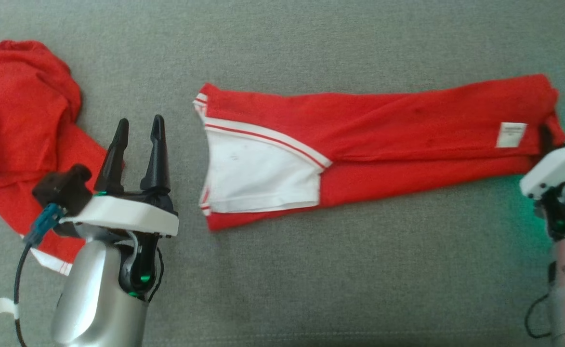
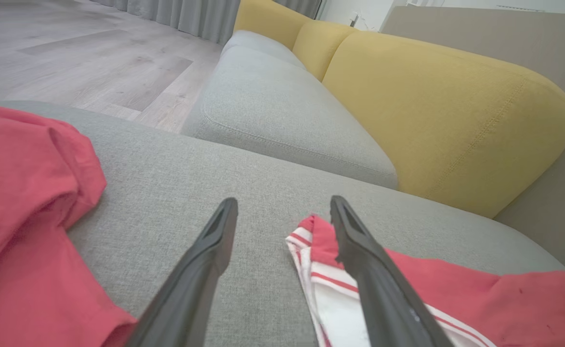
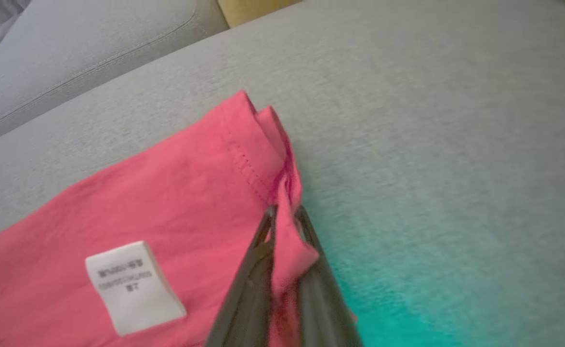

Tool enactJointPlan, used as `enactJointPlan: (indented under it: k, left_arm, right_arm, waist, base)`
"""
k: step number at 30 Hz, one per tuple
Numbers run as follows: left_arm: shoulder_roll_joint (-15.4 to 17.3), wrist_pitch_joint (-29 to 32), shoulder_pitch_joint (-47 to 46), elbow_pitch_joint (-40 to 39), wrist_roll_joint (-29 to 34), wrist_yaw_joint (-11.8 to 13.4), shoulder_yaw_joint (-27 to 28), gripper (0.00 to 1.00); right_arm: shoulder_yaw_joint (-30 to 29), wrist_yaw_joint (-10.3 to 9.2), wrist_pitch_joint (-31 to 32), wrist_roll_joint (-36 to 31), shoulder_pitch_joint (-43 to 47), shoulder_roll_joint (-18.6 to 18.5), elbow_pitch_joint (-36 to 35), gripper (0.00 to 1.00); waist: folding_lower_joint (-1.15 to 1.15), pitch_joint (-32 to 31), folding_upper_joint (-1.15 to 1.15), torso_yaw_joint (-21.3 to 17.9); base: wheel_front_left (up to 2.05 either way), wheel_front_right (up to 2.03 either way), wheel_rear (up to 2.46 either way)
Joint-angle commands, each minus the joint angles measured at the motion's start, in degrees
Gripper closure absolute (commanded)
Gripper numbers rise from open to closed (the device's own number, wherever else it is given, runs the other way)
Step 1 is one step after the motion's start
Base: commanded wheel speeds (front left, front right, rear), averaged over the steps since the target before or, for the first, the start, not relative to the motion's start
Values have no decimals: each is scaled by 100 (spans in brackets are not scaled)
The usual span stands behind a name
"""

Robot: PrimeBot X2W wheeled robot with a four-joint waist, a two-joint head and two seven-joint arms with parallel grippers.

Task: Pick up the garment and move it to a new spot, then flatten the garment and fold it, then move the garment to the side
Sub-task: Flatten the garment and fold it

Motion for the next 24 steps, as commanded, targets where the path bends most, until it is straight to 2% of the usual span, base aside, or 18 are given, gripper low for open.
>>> enactJointPlan:
  k: [1,7,11,16,24]
  left_arm:
    - [63,-70,-201,-143,21,-16,211,0]
    - [62,-70,-186,-101,-7,-19,211,0]
    - [62,-70,-144,-60,-50,-9,198,0]
    - [62,-70,-22,-18,-106,14,201,0]
    - [62,-70,175,7,-187,54,213,0]
  right_arm:
    - [-52,-5,-114,-132,-2,-198,-253,100]
    - [-800,-5,-505,-1175,21,-455,-407,100]
    - [-1029,-5,-635,-1641,-43,-246,-507,100]
    - [-741,-5,-657,-1606,-70,93,-656,100]
    - [272,-5,-427,-894,127,435,-1134,100]
  waist:
    - [0,-31,0,-22]
    - [0,-171,0,-70]
    - [0,-316,0,-85]
    - [0,-561,0,-103]
    - [0,-931,0,-88]
  base:
    - [0,0,0]
    - [0,0,0]
    - [0,0,0]
    - [0,0,0]
    - [0,0,0]
